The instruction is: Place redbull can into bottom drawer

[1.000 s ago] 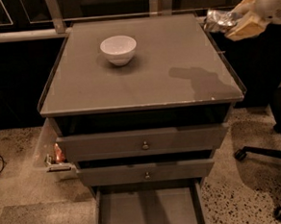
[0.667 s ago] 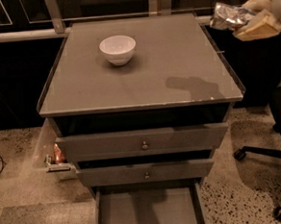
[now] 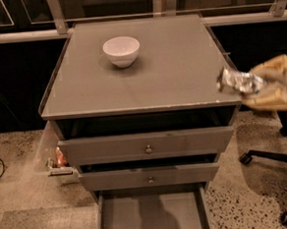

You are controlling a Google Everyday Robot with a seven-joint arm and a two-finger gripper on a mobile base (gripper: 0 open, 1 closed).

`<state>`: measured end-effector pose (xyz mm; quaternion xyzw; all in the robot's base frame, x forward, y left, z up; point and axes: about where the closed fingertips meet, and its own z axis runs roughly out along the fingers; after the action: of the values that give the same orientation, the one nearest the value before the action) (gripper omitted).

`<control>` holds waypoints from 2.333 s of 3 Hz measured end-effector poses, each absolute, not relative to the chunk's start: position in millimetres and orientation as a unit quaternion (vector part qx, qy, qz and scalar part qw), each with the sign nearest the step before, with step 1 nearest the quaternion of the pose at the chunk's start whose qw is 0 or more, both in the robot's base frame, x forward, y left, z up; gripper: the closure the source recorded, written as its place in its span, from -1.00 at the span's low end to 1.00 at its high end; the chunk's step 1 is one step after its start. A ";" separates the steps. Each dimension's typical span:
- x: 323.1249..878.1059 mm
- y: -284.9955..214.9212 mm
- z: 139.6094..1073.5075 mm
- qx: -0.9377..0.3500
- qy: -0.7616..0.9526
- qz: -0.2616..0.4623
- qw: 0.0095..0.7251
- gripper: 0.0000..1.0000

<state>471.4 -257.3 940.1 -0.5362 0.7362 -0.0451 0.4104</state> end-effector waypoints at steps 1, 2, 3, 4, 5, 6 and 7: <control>423.4 -243.1 848.0 -0.544 0.761 0.020 0.354 1.00; 377.3 -230.5 768.6 -0.537 0.781 0.078 0.309 1.00; 366.0 -226.1 753.9 -0.539 0.784 0.089 0.296 1.00; 366.0 -226.1 753.8 -0.539 0.784 0.089 0.296 1.00; 382.8 -218.1 709.7 -0.517 0.797 0.106 0.293 1.00; 406.5 -194.0 621.9 -0.478 0.819 0.147 0.281 1.00; 428.9 -170.8 551.1 -0.452 0.827 0.173 0.288 1.00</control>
Offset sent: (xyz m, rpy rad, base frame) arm -0.1542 0.0398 -0.2710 0.1421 0.5084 0.0553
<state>428.9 -170.8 551.1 -0.4515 0.8266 0.1726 0.2882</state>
